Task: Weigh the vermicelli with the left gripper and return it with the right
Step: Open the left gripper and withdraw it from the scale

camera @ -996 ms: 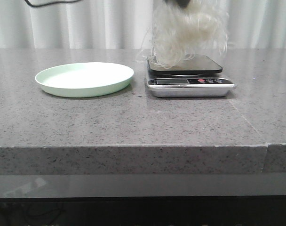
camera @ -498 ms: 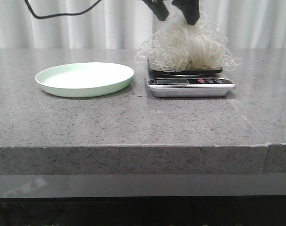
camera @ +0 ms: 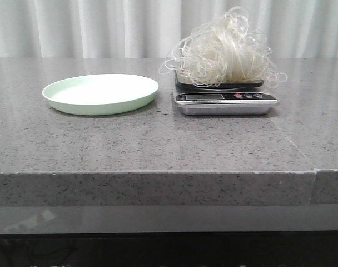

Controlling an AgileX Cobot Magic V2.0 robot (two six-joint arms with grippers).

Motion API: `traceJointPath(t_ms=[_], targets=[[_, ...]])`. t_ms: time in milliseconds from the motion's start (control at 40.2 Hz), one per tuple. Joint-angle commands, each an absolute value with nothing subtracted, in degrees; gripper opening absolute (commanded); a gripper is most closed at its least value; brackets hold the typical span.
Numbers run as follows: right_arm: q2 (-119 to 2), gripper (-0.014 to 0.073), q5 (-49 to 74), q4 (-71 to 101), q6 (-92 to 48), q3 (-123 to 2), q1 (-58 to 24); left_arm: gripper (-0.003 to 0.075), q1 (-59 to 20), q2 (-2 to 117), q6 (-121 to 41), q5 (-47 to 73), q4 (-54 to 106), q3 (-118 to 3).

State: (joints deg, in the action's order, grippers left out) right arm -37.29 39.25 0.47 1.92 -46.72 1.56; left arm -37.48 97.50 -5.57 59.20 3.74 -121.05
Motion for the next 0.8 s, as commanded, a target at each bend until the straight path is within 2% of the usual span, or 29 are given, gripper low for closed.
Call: traceJointPath(t_ms=[0,149,398,772], targets=[[-37.7,0.0598,33.7,0.0,2.0,-48.7,1.9,0.0494,-37.5,91.2,-3.3,58.0,2.9,-119.3],[-37.7,0.0598,33.3,0.0,2.0,-48.7,1.9,0.0467,-37.5,84.7,-2.3,54.5,2.7,-109.4],[-38.3,0.0598,34.1,3.6,1.1,-48.7,0.7,0.0437,-37.5,69.9,-1.7,43.9,2.5,-86.2],[-51.1,0.0598,35.9,5.8,-3.1,-56.7,-13.1,0.0437,-37.5,46.2,-1.7,39.2,2.7,-59.7]])
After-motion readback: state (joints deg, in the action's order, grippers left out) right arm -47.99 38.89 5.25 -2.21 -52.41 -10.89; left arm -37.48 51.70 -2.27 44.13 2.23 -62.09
